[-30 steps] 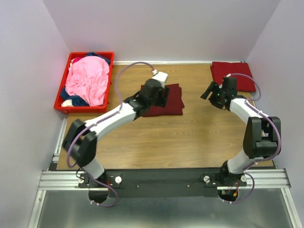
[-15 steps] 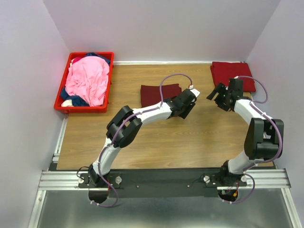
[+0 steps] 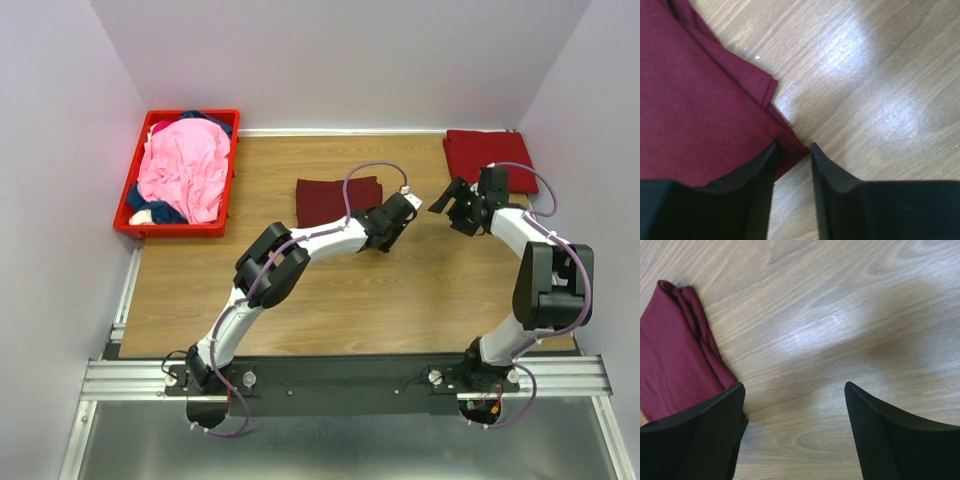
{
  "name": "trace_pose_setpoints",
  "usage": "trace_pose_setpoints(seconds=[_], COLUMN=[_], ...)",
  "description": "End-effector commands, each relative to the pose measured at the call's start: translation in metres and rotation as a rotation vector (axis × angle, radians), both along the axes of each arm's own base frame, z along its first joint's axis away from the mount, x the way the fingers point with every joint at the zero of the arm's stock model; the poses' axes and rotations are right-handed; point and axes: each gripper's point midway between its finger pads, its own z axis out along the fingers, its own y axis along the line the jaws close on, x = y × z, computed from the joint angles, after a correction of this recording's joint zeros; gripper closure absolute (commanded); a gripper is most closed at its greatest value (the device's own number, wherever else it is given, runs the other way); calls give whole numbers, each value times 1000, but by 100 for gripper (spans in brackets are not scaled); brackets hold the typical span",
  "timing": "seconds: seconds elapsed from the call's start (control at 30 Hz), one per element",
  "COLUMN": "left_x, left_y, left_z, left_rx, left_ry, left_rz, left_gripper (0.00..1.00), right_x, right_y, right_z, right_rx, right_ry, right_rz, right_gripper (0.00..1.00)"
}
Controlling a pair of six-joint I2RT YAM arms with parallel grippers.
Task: Fold and stack the t-shirts
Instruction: Neatly place the folded tshirt to the corner
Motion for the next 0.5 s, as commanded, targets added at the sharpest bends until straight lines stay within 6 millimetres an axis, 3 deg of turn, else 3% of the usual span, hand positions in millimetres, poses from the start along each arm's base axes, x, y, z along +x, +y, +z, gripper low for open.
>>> trace_pose_setpoints(seconds=[0.0, 0.07, 0.1, 0.2, 0.4, 0.47], left_x=[-7, -7, -6, -7, -3, -2], left_y=[14, 19, 21, 23, 17, 16], left_z=[-20, -22, -19, -7, 46, 57], left_rx=[62, 75, 76, 65, -57, -86], left_ry=[27, 23, 18, 0, -92, -113], left_rz=[37, 48, 51, 50, 30, 22], left_gripper=[66, 71, 83, 97, 100, 100], right_x=[-2, 1, 2, 7, 17, 18], right_y=[11, 18, 22, 42, 71, 79], right_z=[-8, -7, -5, -2, 2, -6], right_rx=[57, 92, 109, 220, 429, 495], right_ry=[7, -8, -16, -57, -101, -89], right_rz=[52, 86, 103, 161, 196, 200], right_gripper=[13, 13, 13, 13, 13, 13])
